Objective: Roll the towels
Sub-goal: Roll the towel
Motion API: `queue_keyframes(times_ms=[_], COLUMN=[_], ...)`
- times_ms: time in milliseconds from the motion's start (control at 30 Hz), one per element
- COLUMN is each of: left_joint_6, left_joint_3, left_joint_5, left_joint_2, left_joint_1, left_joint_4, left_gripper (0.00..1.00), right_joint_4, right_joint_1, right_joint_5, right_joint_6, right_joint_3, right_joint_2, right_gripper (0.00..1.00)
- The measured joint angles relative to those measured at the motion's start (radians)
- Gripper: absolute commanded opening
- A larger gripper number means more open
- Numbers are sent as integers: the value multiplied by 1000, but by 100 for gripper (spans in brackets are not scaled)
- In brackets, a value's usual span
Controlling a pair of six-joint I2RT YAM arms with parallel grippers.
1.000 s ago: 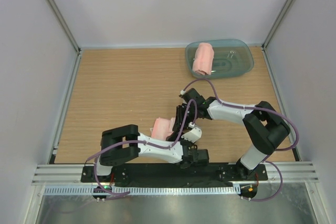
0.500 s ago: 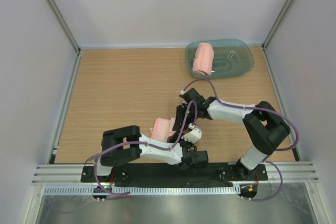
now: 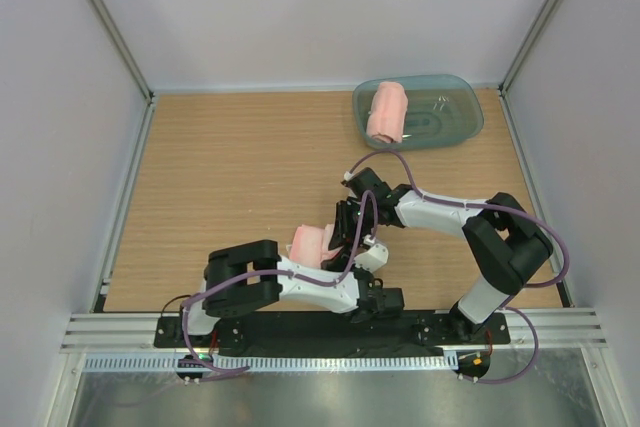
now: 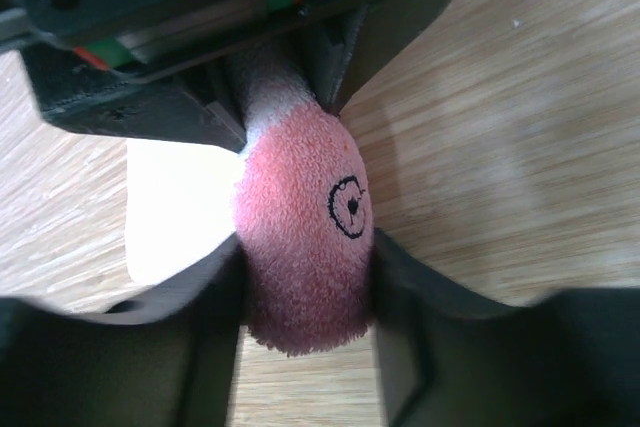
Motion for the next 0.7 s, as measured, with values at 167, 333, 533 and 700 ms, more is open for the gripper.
queue_keyframes(times_ms=[167, 333, 533, 700], left_joint_6=[-22, -13, 16, 37], left_joint_3=[0, -20, -154, -295], left_joint_5=[13, 23, 60, 126], left_joint_2=[6, -3, -117, -272], left_joint_1=[2, 8, 26, 40], left_joint_4=[0, 20, 136, 255], left_gripper=[8, 0, 0, 0], right_joint_4=[14, 44, 32, -3], right_joint_1=[0, 0, -3, -58], right_joint_5=[-4, -3, -10, -35], right_joint_6=[2, 2, -2, -37], right_joint_3=[-21, -53, -56, -40], right_joint_2=[-9, -34, -40, -31], right_gripper=[33, 42, 64, 66])
